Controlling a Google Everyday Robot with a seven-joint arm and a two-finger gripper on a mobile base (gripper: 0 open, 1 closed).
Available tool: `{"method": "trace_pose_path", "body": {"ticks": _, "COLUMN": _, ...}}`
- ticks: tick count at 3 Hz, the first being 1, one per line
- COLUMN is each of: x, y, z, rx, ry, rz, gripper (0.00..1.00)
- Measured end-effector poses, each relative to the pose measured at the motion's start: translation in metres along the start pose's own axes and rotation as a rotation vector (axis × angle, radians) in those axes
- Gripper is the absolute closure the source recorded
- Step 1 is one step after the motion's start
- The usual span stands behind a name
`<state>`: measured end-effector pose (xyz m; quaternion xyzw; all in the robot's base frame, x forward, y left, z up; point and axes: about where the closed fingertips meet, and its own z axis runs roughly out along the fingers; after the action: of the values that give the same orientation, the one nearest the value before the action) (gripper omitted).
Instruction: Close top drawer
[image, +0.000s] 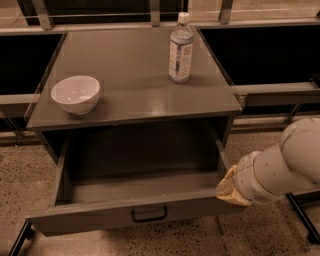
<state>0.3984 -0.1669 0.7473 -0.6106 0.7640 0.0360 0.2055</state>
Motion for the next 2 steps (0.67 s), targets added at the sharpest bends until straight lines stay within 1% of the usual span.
{"method": "trace_pose_path", "body": {"ticks": 1, "x": 0.005, "y": 0.007, "z": 0.023, "rx": 0.001, "ry": -0.011, "rz": -0.037, "gripper": 0.95}}
{"method": "trace_pose_path", "body": {"ticks": 2, "x": 0.008, "y": 0.011, "z": 0.049, "rx": -0.011, "ry": 0.012, "rz": -0.08, "gripper": 1.0}}
